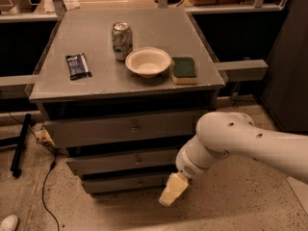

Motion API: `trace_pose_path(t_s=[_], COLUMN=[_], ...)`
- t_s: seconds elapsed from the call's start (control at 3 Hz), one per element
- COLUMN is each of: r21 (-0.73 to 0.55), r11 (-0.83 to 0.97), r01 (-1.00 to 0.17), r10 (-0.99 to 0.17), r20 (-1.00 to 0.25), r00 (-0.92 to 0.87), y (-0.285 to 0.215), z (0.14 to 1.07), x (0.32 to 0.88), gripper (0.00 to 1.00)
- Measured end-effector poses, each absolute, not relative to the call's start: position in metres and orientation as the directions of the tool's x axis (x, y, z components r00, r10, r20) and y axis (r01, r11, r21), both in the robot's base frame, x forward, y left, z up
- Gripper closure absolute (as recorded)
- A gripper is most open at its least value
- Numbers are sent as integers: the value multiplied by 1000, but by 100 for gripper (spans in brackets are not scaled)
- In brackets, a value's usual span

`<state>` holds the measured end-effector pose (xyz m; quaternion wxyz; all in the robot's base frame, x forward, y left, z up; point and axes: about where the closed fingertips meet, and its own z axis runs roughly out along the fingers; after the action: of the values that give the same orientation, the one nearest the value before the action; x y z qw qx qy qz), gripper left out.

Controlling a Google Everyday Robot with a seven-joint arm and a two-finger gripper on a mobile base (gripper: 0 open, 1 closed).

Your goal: Open middle drawer

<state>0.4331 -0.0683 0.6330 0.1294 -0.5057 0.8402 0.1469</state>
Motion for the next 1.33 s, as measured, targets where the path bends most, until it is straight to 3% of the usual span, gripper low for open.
trace_pose_path(t_s=[0.67,1.33], r21=[152,144], r11=[455,463], r01=[-877,-874], r10=[-785,-724], r20=[-397,-508], r00=[-476,-467], y=[-65,-61], z=[613,572], x=[433,465], gripper=[0,0])
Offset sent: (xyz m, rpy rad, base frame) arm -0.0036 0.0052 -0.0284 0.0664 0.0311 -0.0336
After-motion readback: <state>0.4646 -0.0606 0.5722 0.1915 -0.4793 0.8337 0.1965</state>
